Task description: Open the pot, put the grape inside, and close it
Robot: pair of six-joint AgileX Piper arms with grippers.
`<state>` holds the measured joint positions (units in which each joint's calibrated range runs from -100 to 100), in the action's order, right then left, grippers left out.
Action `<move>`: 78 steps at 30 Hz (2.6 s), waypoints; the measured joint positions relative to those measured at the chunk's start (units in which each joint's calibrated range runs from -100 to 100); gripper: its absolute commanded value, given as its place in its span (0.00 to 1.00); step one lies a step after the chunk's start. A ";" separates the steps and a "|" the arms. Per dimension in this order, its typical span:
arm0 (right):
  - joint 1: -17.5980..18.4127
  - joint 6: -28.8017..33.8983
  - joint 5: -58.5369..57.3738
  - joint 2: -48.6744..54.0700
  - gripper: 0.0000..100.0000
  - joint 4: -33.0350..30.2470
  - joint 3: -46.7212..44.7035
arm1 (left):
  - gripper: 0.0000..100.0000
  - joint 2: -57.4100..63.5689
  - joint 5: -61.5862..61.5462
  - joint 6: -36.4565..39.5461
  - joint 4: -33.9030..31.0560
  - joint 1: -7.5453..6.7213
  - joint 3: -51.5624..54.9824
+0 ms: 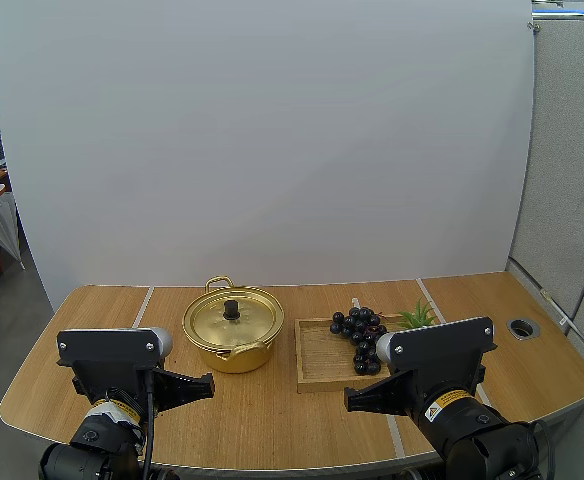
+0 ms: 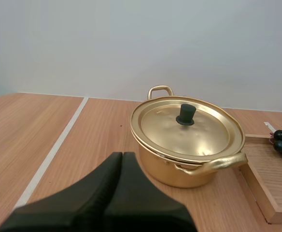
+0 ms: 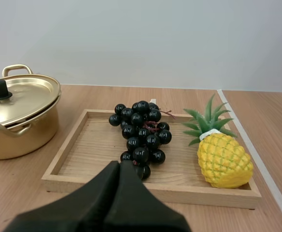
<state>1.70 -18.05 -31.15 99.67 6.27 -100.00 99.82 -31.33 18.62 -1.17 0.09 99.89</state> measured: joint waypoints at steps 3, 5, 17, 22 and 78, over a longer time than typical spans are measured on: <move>0.00 0.00 0.00 0.00 0.00 1.08 0.00 | 0.00 0.00 -0.96 0.00 0.00 0.00 -1.55; 0.00 0.00 0.00 0.00 0.00 1.21 0.00 | 0.00 0.00 -1.17 0.00 0.00 0.00 -2.29; 0.00 0.00 -4.58 0.13 0.00 1.78 18.83 | 0.00 0.11 -4.07 0.00 0.00 0.00 -23.91; 0.00 0.00 -11.17 0.33 0.00 1.78 26.89 | 0.00 0.18 -11.77 0.00 0.00 0.00 -31.38; 0.00 0.00 -43.84 -48.60 1.00 -1.27 51.61 | 1.00 -53.68 -29.54 -16.11 9.24 0.00 -50.86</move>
<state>1.70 -18.05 -74.99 51.07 4.99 -48.39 46.14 -60.87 2.52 8.07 0.09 49.02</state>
